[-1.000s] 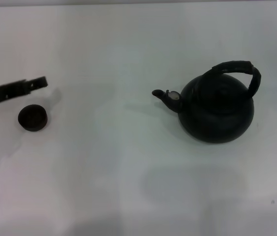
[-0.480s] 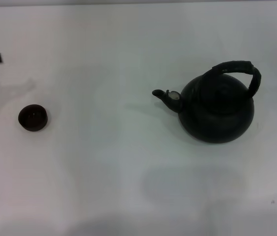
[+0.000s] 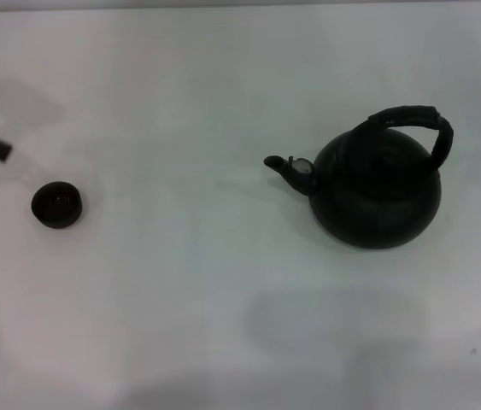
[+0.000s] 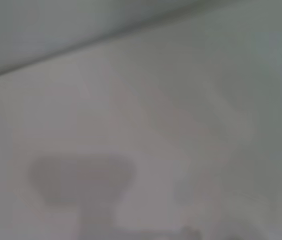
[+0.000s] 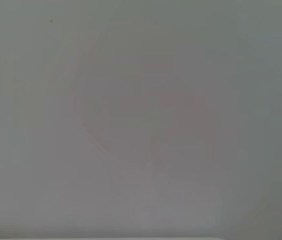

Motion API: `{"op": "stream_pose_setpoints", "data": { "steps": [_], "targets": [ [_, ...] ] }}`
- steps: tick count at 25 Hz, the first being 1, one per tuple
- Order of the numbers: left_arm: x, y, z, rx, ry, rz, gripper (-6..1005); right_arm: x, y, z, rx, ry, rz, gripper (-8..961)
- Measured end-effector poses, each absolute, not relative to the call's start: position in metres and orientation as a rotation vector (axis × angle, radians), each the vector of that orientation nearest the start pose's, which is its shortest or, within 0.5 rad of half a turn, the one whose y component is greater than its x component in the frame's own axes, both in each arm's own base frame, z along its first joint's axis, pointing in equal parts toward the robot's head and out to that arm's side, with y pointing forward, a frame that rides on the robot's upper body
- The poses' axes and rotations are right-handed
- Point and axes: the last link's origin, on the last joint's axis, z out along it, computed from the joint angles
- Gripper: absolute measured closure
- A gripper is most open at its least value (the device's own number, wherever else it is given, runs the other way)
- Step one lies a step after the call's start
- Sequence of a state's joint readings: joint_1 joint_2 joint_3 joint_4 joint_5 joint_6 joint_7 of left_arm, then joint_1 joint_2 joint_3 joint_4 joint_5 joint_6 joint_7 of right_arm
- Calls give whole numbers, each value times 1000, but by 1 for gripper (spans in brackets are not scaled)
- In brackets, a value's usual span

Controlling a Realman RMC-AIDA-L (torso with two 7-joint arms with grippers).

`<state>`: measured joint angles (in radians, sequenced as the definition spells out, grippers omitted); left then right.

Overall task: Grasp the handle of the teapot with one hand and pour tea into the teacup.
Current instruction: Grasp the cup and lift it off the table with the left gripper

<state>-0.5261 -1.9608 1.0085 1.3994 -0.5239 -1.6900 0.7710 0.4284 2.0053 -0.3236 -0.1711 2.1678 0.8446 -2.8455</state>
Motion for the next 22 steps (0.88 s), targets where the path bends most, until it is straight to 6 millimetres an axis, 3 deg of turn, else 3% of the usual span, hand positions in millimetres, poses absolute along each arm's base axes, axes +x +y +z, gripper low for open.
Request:
{"op": "stream_pose_setpoints", "data": {
  "steps": [3,10,16,22],
  "targets": [
    [-240,349,96,-2543,-856,588,138,431,329,80,-1367,731,319,109],
    [-233,348,70,-2587,-644,878,137,434,326,79,-1366,741,313,108],
    [-224,346,50,-2638,-622,853,138,435,323,76,-1368,755,308,108],
    [-224,344,43,-2640,-656,830,137,436,321,75,-1375,757,301,108]
  ]
}}
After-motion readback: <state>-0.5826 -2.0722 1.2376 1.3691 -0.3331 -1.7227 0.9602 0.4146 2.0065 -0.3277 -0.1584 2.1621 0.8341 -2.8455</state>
